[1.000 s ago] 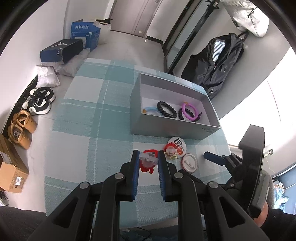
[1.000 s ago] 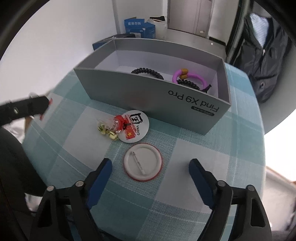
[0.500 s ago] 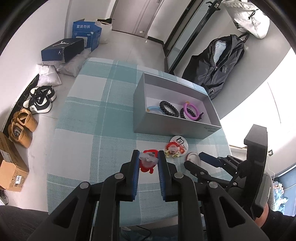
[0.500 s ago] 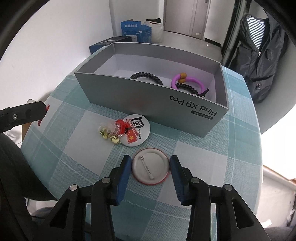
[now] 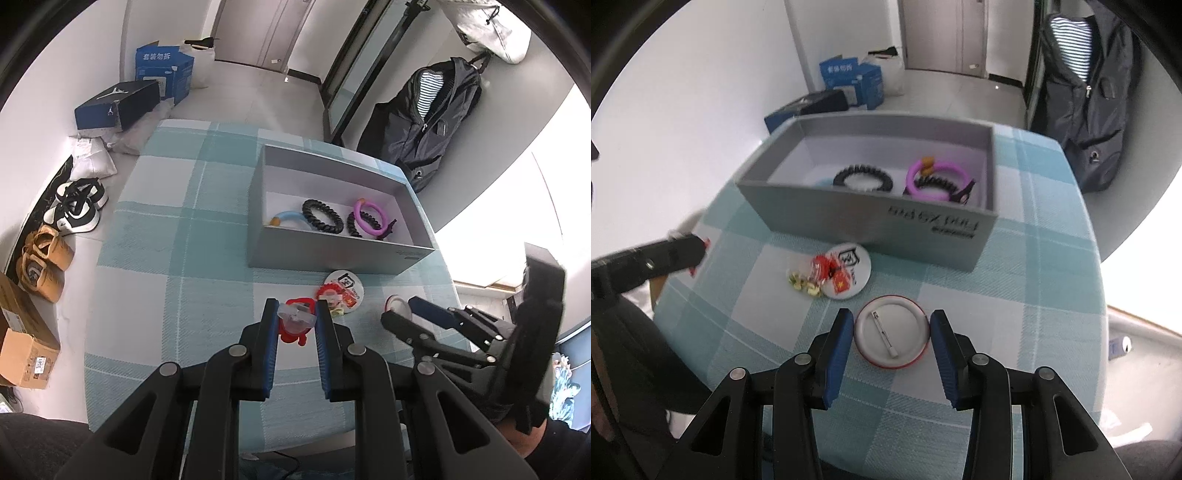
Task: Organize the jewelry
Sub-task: 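Carry the red charm and white badge over the grey box and open both grippers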
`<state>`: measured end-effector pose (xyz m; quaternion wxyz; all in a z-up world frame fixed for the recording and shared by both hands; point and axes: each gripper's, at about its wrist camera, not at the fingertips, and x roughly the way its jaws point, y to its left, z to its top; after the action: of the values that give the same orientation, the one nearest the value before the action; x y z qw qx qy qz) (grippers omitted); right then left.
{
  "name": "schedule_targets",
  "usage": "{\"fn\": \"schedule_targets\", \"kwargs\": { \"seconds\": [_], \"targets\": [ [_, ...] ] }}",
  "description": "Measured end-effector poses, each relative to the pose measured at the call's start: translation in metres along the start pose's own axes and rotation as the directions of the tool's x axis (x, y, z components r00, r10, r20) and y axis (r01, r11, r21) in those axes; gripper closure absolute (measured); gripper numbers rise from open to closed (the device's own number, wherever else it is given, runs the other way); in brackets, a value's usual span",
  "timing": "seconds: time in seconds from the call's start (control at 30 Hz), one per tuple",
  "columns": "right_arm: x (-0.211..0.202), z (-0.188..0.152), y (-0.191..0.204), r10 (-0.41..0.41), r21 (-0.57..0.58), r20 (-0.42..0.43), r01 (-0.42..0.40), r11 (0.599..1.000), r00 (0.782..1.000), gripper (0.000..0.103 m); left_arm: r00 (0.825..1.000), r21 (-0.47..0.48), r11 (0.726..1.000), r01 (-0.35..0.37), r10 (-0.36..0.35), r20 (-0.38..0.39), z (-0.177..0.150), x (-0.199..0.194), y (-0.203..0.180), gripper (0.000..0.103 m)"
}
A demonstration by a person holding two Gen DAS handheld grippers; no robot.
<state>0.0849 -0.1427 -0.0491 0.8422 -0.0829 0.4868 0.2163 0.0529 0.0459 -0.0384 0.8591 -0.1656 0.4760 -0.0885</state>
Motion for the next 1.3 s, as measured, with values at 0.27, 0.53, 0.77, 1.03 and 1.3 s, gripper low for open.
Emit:
{"fn": "schedule_targets", "kwargs": {
  "seconds": [0.27,0.53,0.77,1.03,1.3],
  "targets": [
    [-0.026,0.015,-0.011,0.037,0.015,0.069,-0.038,0.999,0.997,0.061,1.000,0.037,0.999,-0.002,0.002,-0.002,0.013,0.005,-0.017,0.089],
    [-0.046,0.042,-0.029,0.097,0.046,0.129,-0.104,0.994,0.987,0.061,1.000,0.062,0.998,0.002,-0.002,0.007,0.039,0.011,-0.032,0.089],
    [-0.047,0.058,-0.041,0.128,0.075,0.162,-0.142,0.987,0.978,0.061,1.000,0.082,0.997,0.007,-0.007,-0.006,0.062,0.025,-0.046,0.089],
    [-0.036,0.085,-0.047,0.161,0.073,0.169,-0.175,0.982,0.972,0.061,1.000,0.096,0.995,0.007,-0.005,-0.016,0.080,0.041,-0.052,0.089],
    [-0.024,0.101,-0.043,0.178,0.069,0.160,-0.191,0.979,0.971,0.061,0.999,0.081,0.997,0.013,-0.009,-0.041,0.088,0.056,-0.049,0.089]
  ]
}}
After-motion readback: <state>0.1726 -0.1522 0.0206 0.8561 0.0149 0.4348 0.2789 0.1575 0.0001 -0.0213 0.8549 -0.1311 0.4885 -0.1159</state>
